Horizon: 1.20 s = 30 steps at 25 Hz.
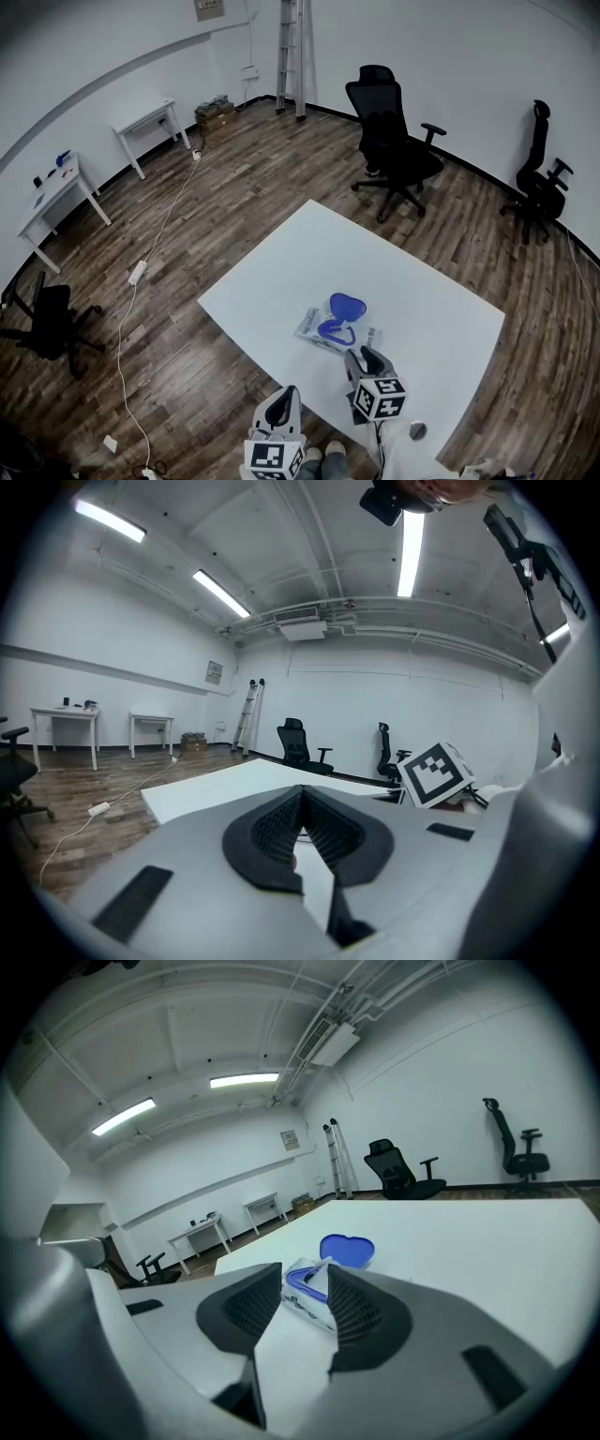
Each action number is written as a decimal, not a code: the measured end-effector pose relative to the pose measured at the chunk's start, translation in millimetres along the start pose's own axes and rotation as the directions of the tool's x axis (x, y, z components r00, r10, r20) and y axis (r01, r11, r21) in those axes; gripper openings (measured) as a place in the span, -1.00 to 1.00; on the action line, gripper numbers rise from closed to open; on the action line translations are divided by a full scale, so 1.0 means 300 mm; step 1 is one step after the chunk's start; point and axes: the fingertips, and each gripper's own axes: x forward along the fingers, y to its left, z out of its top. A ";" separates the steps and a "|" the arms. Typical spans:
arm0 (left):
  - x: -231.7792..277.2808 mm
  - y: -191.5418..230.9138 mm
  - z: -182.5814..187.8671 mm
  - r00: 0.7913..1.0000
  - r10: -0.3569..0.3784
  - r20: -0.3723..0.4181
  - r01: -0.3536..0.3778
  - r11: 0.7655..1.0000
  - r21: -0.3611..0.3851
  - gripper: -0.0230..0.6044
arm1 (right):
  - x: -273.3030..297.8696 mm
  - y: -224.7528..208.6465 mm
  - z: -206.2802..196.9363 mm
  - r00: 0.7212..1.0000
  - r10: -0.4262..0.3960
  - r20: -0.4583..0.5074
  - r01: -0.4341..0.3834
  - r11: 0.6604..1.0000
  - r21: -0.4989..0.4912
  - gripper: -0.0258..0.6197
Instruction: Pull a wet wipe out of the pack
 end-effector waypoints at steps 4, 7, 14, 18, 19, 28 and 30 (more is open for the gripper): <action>0.005 0.020 -0.014 0.999 0.026 -0.039 -0.025 1.000 0.009 -0.94 | 0.088 -0.033 -0.028 0.999 0.008 -0.047 -0.009 1.000 -0.020 -0.49; 0.014 0.040 -0.016 0.998 0.050 -0.041 -0.049 0.999 0.008 -0.94 | 0.142 -0.048 -0.031 0.997 0.016 -0.076 -0.019 0.999 -0.040 -0.49; 0.020 0.074 -0.033 0.993 0.106 -0.055 -0.106 0.994 0.008 -0.94 | 0.211 -0.077 -0.056 0.990 0.028 -0.141 -0.038 0.997 -0.069 -0.49; 0.029 0.081 -0.021 0.991 0.123 -0.047 -0.123 0.992 -0.003 -0.94 | 0.245 -0.070 -0.055 0.986 0.041 -0.164 -0.054 0.996 -0.076 -0.49; 0.031 0.082 -0.021 0.991 0.125 -0.047 -0.125 0.992 -0.002 -0.94 | 0.254 -0.068 -0.055 0.984 0.045 -0.172 -0.059 0.995 -0.078 -0.49; 0.027 0.120 -0.023 0.987 0.153 -0.043 -0.153 0.988 0.003 -0.94 | 0.295 -0.065 -0.074 0.968 0.019 -0.251 -0.049 0.992 -0.112 -0.49; 0.027 0.128 -0.023 0.986 0.163 -0.044 -0.163 0.987 0.003 -0.94 | 0.297 -0.065 -0.076 0.962 0.019 -0.273 -0.054 0.991 -0.122 -0.49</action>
